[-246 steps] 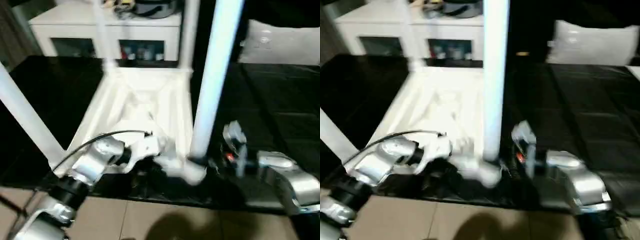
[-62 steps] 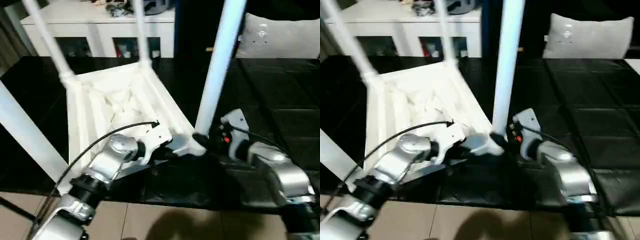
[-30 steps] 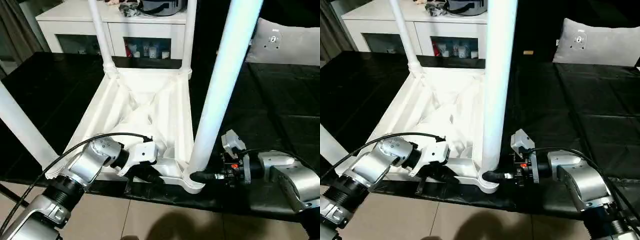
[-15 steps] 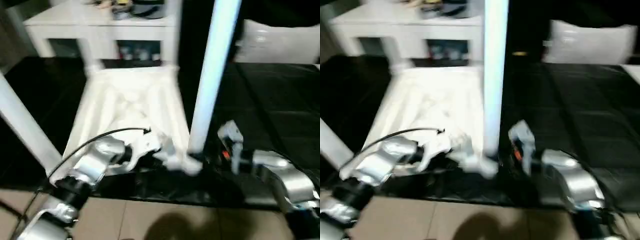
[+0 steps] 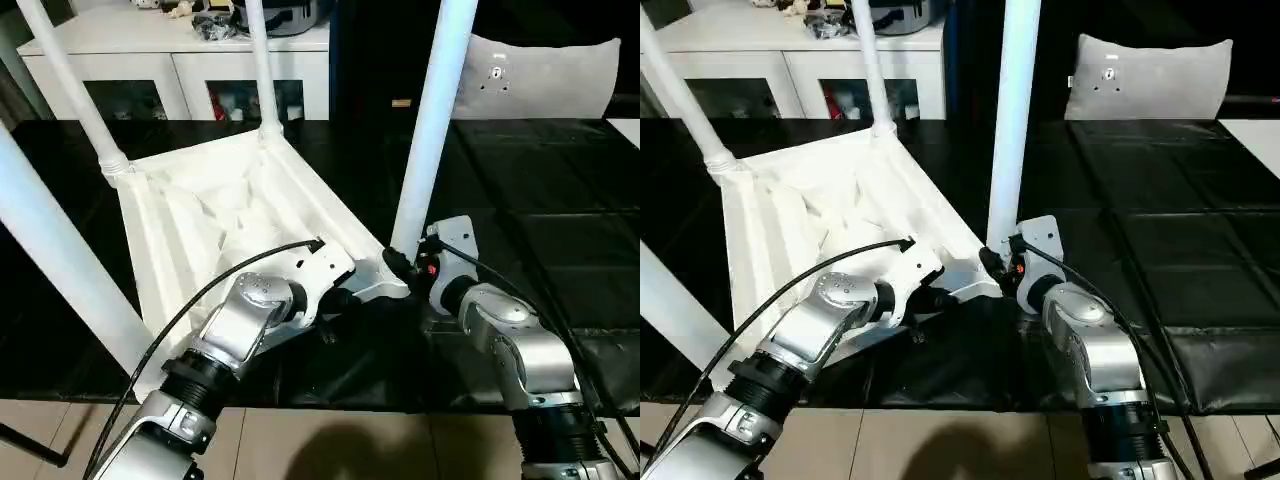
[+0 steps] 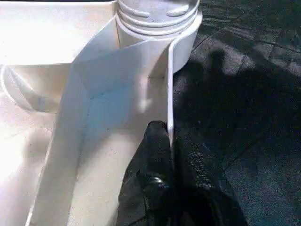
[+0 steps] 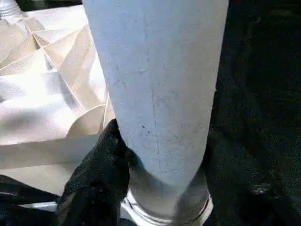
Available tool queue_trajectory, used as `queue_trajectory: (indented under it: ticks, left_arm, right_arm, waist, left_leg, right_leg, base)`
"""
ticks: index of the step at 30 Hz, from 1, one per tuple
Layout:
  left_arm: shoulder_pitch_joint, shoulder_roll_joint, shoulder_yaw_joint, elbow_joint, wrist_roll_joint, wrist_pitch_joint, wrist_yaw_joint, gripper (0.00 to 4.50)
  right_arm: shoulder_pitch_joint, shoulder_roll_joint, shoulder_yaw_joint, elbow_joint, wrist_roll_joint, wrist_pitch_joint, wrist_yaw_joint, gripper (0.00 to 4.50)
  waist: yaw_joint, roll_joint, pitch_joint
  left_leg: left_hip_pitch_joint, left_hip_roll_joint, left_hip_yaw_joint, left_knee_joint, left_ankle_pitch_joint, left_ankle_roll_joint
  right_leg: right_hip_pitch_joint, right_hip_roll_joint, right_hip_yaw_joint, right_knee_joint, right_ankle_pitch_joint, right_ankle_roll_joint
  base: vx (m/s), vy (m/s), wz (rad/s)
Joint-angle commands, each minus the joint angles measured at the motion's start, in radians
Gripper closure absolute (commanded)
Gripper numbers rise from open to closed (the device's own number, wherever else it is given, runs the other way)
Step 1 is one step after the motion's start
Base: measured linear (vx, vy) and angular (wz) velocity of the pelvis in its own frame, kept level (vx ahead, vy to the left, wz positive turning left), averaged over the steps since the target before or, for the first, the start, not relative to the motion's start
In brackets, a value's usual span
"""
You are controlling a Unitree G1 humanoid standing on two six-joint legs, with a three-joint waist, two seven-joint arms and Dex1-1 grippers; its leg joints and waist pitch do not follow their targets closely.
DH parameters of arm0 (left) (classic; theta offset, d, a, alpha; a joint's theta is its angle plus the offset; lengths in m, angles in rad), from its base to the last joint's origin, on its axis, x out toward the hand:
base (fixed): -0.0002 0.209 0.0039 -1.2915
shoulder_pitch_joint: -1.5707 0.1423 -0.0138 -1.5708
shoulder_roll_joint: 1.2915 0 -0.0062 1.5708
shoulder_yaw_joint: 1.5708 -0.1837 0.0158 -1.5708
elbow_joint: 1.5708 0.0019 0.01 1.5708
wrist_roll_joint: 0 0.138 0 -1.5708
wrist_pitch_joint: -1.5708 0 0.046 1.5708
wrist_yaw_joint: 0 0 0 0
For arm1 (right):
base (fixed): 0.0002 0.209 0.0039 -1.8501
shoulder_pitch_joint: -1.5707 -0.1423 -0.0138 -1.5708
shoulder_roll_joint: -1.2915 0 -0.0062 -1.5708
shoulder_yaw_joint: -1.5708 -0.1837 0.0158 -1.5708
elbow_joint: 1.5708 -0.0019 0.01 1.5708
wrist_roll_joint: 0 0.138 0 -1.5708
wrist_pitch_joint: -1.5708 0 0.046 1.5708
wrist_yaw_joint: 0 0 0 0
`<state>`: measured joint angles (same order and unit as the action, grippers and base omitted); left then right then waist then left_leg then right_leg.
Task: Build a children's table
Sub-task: Rotate leg to tighten
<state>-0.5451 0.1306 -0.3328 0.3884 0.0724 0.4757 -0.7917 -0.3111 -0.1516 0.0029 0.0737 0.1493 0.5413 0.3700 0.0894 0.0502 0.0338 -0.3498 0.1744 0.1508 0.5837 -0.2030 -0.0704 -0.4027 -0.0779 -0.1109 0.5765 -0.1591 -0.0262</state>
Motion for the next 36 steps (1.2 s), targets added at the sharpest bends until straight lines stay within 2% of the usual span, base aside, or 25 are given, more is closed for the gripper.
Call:
queue_trajectory:
  ticks: [1, 3, 4, 7, 12, 14, 15, 18, 19, 21, 23, 24, 27, 28, 31, 34, 36]
  left_arm:
    - [0.001, -0.01, -0.017, -0.039, -0.023, -0.017, -0.018, 4.5]
    - [0.006, 0.002, -0.026, -0.043, -0.021, -0.053, -0.039, 4.5]
    - [0.009, 0.008, -0.027, -0.045, -0.021, -0.056, -0.046, 4.5]
    - [0.016, 0.025, -0.028, -0.048, -0.026, -0.068, -0.067, 4.5]
    - [0.028, 0.076, -0.04, -0.06, -0.034, -0.111, -0.14, 4.5]
    - [0.037, 0.119, -0.06, -0.063, -0.032, -0.156, -0.196, 4.5]
    - [0.04, 0.134, -0.069, -0.064, -0.03, -0.175, -0.218, 4.5]
    - [0.046, 0.189, -0.102, -0.066, -0.023, -0.237, -0.307, 4.5]
    - [0.046, 0.215, -0.114, -0.067, -0.021, -0.262, -0.353, 4.5]
    - [0.044, 0.241, -0.125, -0.066, -0.022, -0.282, -0.401, 4.5]
    - [0.04, 0.263, -0.135, -0.064, -0.026, -0.297, -0.44, 4.5]
    - [0.039, 0.275, -0.14, -0.063, -0.029, -0.306, -0.461, 4.5]
    - [0.034, 0.31, -0.159, -0.067, -0.042, -0.324, -0.529, 4.5]
    - [0.033, 0.321, -0.164, -0.069, -0.046, -0.328, -0.553, 4.5]
    - [0.029, 0.342, -0.174, -0.072, -0.052, -0.342, -0.607, 4.5]
    - [0.025, 0.345, -0.174, -0.069, -0.055, -0.349, -0.625, 4.5]
    - [0.023, 0.344, -0.176, -0.065, -0.054, -0.352, -0.629, 4.5]
  right_arm:
    - [0.011, 0.012, 0.009, 0.003, 0.019, 0.02, 0.01, 1.66]
    - [0.018, 0.001, 0.021, -0.007, 0.021, 0.006, 0.033, 1.45]
    - [0.022, -0.012, 0.025, -0.011, 0.028, -0.001, 0.057, 1.41]
    - [0.027, -0.054, 0.027, -0.013, 0.045, -0.021, 0.126, 1.09]
    - [0.026, -0.14, 0.026, -0.008, 0.066, -0.057, 0.255, 1.01]
    - [0.029, -0.197, 0.035, -0.012, 0.08, -0.067, 0.343, 0.85]
    - [0.032, -0.218, 0.04, -0.018, 0.089, -0.062, 0.378, 0.63]
    - [0.043, -0.284, 0.062, -0.04, 0.122, -0.052, 0.5, 0.51]
    - [0.046, -0.314, 0.075, -0.044, 0.135, -0.055, 0.558, 0.51]
    - [0.051, -0.355, 0.097, -0.05, 0.148, -0.069, 0.64, 0.51]
    - [0.054, -0.38, 0.113, -0.051, 0.156, -0.078, 0.697, 0.51]
    - [0.054, -0.389, 0.121, -0.051, 0.158, -0.08, 0.72, 0.78]
    - [0.054, -0.413, 0.142, -0.06, 0.182, -0.088, 0.794, 0.93]
    - [0.053, -0.418, 0.148, -0.063, 0.189, -0.091, 0.818, 1.16]
    - [0.048, -0.427, 0.162, -0.058, 0.201, -0.102, 0.869, 1.28]
    - [0.041, -0.431, 0.179, -0.045, 0.217, -0.092, 0.911, 1.62]
    - [0.02, -0.415, 0.192, 0.01, 0.201, -0.123, 0.928, 1.65]
  waist:
    - [0.007, -0.007, -0.056]
    - [0.008, -0.006, -0.056]
    - [0.009, -0.012, -0.056]
    - [0.013, -0.012, -0.055]
    - [0.019, -0.014, -0.053]
    - [0.024, -0.012, -0.053]
    - [0.026, -0.017, -0.053]
    - [0.036, -0.014, -0.054]
    - [0.039, -0.023, -0.053]
    - [0.046, -0.018, -0.053]
    - [0.052, -0.02, -0.053]
    - [0.059, -0.02, -0.053]
    - [0.061, -0.019, -0.053]
    - [0.064, -0.021, -0.054]
    - [0.065, -0.02, -0.054]
    - [0.071, -0.021, -0.055]
    - [0.074, -0.021, -0.055]
  left_leg:
    - [-0.009, 0.039, -0.01, -0.066, -0.156, 0.059]
    - [-0.011, 0.04, -0.011, -0.066, -0.151, 0.059]
    - [-0.012, 0.04, -0.01, -0.066, -0.148, 0.062]
    - [-0.011, 0.041, -0.008, -0.065, -0.14, 0.07]
    - [-0.01, 0.041, -0.006, -0.064, -0.15, 0.08]
    - [-0.009, 0.043, -0.008, -0.065, -0.152, 0.079]
    - [-0.008, 0.042, -0.007, -0.064, -0.154, 0.083]
    - [-0.008, 0.048, -0.007, -0.064, -0.148, 0.091]
    - [-0.008, 0.049, -0.006, -0.065, -0.147, 0.093]
    - [-0.006, 0.05, -0.006, -0.065, -0.146, 0.091]
    - [-0.005, 0.051, -0.005, -0.064, -0.151, 0.092]
    - [-0.005, 0.052, -0.006, -0.065, -0.149, 0.089]
    - [-0.004, 0.054, -0.006, -0.065, -0.15, 0.086]
    - [-0.004, 0.055, -0.006, -0.065, -0.153, 0.086]
    - [-0.004, 0.055, -0.006, -0.064, -0.15, 0.083]
    - [-0.004, 0.056, -0.005, -0.063, -0.146, 0.082]
    - [-0.004, 0.057, -0.006, -0.063, -0.148, 0.079]
  right_leg:
    - [0.061, -0.074, 0.049, -0.086, -0.371, -0.083]
    - [0.062, -0.074, 0.05, -0.083, -0.356, -0.086]
    - [0.064, -0.075, 0.051, -0.082, -0.346, -0.088]
    - [0.064, -0.076, 0.051, -0.081, -0.34, -0.094]
    - [0.063, -0.077, 0.052, -0.085, -0.384, -0.082]
    - [0.061, -0.077, 0.051, -0.085, -0.39, -0.083]
    - [0.061, -0.076, 0.051, -0.086, -0.391, -0.081]
    - [0.059, -0.077, 0.055, -0.079, -0.363, -0.091]
    - [0.06, -0.078, 0.055, -0.079, -0.363, -0.094]
    - [0.058, -0.079, 0.055, -0.077, -0.371, -0.098]
    - [0.058, -0.08, 0.056, -0.078, -0.379, -0.098]
    - [0.058, -0.081, 0.056, -0.076, -0.385, -0.1]
    - [0.057, -0.081, 0.056, -0.074, -0.372, -0.109]
    - [0.057, -0.081, 0.057, -0.072, -0.366, -0.116]
    - [0.057, -0.082, 0.057, -0.071, -0.36, -0.122]
    - [0.057, -0.082, 0.057, -0.07, -0.362, -0.125]
    - [0.056, -0.083, 0.057, -0.069, -0.365, -0.129]
  base:
    - [0.0, 0.0, 0.0]
    - [0.0, 0.0, 0.0]
    - [0.0, 0.0, 0.0]
    - [0.0, 0.0, 0.0]
    - [0.0, 0.0, 0.0]
    - [0.0, 0.0, 0.0]
    - [0.0, 0.0, 0.0]
    - [0.0, 0.0, 0.0]
    - [0.0, 0.0, 0.0]
    - [0.0, 0.0, 0.0]
    - [0.0, 0.0, 0.0]
    - [0.0, 0.0, 0.0]
    - [0.0, 0.0, 0.0]
    - [0.0, 0.0, 0.0]
    - [0.0, 0.0, 0.0]
    - [0.0, 0.0, 0.0]
    - [0.0, 0.0, 0.0]
